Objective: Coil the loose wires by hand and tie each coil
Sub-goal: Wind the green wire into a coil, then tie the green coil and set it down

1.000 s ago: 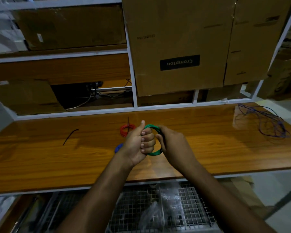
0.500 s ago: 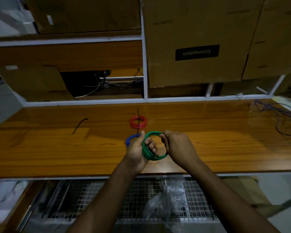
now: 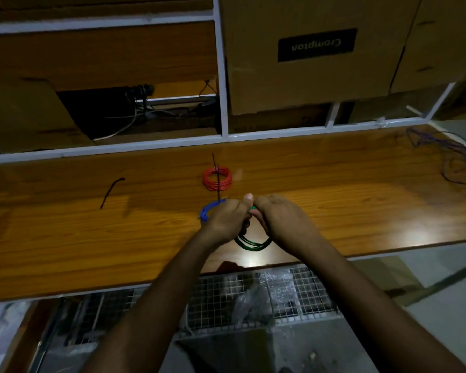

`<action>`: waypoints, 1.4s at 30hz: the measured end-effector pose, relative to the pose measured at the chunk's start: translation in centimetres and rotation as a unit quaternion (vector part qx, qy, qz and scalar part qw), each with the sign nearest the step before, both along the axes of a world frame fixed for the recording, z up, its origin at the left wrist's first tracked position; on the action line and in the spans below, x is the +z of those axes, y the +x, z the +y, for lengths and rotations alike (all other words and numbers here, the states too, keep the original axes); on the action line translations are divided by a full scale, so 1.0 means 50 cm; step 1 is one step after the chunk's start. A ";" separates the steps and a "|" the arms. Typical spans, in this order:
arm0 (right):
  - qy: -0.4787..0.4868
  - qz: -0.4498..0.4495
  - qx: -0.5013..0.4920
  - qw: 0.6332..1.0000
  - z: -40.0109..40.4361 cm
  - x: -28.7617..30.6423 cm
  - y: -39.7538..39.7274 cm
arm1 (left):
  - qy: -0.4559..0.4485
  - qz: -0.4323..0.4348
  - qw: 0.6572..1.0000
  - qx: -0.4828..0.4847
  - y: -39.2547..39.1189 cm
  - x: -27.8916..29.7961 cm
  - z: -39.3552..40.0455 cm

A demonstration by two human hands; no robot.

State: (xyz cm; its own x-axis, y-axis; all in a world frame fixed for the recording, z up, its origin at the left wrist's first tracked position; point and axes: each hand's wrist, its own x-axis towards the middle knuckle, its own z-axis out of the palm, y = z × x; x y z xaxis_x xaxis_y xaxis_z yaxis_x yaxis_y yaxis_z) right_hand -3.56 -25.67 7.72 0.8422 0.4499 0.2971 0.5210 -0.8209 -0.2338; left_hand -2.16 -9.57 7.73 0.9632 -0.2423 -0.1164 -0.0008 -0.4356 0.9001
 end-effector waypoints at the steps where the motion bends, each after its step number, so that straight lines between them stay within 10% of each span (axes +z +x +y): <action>1: 0.034 0.028 0.008 0.999 -0.006 -0.004 0.010 | -0.015 -0.001 1.000 0.007 0.005 -0.002 -0.005; 14: 0.253 0.094 -0.026 0.963 0.110 -0.086 0.117 | 0.004 -0.058 0.994 0.091 0.090 -0.048 0.074; 25: 0.335 0.343 0.004 0.878 0.467 -0.109 0.213 | 0.022 -0.039 0.996 0.075 0.182 -0.105 0.463; 30: 0.476 0.411 -0.073 0.775 0.633 -0.112 0.273 | 0.032 -0.019 0.996 0.083 0.222 -0.087 0.637; 37: 0.263 0.194 -0.197 0.924 0.773 -0.231 0.362 | -0.022 0.039 0.991 0.122 0.257 -0.091 0.783; 42: 0.203 0.156 -0.196 0.947 0.830 -0.238 0.460 | -0.017 0.029 0.990 0.138 0.267 -0.093 0.822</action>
